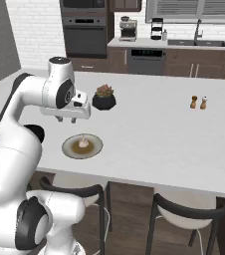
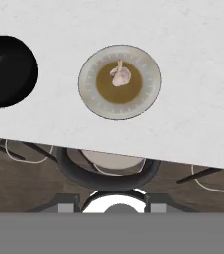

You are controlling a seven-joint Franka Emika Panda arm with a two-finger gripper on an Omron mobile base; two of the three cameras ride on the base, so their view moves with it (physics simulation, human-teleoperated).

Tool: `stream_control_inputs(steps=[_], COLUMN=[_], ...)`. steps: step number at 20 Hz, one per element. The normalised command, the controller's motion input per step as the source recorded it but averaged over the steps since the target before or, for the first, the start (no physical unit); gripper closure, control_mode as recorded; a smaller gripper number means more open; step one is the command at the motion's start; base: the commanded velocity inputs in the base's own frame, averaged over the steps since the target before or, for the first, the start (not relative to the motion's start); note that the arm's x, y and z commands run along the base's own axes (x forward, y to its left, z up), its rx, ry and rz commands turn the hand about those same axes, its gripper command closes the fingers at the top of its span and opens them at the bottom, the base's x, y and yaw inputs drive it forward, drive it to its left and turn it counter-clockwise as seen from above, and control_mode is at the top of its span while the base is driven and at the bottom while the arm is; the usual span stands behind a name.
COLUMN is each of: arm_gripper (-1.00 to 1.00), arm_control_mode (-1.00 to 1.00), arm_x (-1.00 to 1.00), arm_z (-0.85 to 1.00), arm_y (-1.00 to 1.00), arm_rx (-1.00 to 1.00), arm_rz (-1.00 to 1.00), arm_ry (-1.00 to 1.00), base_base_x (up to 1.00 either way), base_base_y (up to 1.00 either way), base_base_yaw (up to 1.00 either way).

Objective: Pick the chicken drumstick and garlic from their plates and place them in the bowl. Then put the bowl in the fridge.

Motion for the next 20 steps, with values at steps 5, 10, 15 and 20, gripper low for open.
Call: stream_control_inputs(steps=[5, 10, 15, 20], arm_gripper=[-1.0, -1.0, -1.0, -1.0], arm_control_mode=[1.0, 1.0, 1.0, 1.0], arm_x=[0.0, 0.0, 0.0, 0.0], arm_z=[0.0, 0.0, 0.0, 0.0], arm_y=[0.0, 0.0, 0.0, 0.0], arm_rx=[0.0, 0.0, 0.0, 0.0], arm_rz=[0.0, 0.0, 0.0, 0.0], arm_ry=[0.0, 0.0, 0.0, 0.0], base_base_x=[-0.01, -0.02, 0.03, 0.13], base_base_y=[0.0, 0.61, 0.78, 0.47], base_base_yaw=[0.0, 0.0, -0.01, 0.0])
